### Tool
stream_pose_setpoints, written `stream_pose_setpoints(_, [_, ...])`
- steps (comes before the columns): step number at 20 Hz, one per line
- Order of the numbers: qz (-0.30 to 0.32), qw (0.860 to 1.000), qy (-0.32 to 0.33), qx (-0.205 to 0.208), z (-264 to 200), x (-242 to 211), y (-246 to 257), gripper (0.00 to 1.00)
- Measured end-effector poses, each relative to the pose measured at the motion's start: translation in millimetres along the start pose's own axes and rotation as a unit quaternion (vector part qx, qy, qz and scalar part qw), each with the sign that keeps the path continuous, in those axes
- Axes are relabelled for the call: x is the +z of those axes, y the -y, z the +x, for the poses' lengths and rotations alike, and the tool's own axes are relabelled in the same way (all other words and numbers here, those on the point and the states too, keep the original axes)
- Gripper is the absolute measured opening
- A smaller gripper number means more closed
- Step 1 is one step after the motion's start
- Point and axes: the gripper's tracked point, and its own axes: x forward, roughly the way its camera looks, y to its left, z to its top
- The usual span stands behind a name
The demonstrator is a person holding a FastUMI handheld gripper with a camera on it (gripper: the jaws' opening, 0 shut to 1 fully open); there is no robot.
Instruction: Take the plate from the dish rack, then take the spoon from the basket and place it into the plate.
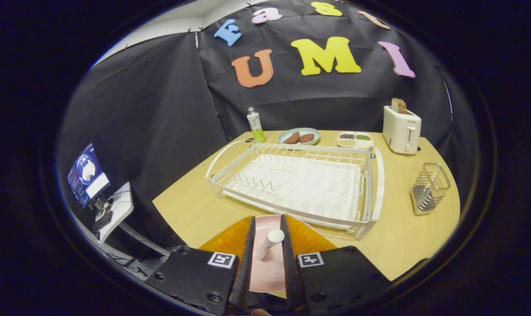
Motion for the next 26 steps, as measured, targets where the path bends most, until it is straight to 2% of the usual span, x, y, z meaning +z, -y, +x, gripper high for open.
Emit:
stream_pose_setpoints(2, [-0.003, 1.0, 0.013, -0.013, -5.4, 4.6, 6.2, 0.47])
stream_pose_setpoints(5, [-0.018, 0.999, 0.033, -0.031, -15.7, 12.0, 11.6, 0.66])
stream_pose_setpoints(6, [-0.023, 0.998, 0.043, -0.039, -19.3, 17.2, 13.8, 0.67])
stream_pose_setpoints(9, [-0.033, 0.993, 0.085, -0.073, -32.6, 35.6, 21.3, 0.79])
stream_pose_setpoints(10, [-0.035, 0.991, 0.101, -0.086, -37.8, 41.3, 24.8, 0.79])
stream_pose_setpoints(13, [-0.042, 0.98, 0.149, -0.123, -54.7, 57.2, 34.6, 0.9])
stream_pose_setpoints(15, [-0.042, 0.972, 0.184, -0.144, -69.2, 67.0, 39.2, 0.91])
stream_pose_setpoints(19, [-0.036, 0.945, 0.263, -0.192, -103.9, 81.8, 51.7, 0.95])
stream_pose_setpoints(26, [-0.04, 0.906, 0.337, -0.251, -142.5, 65.6, 57.4, 0.95])
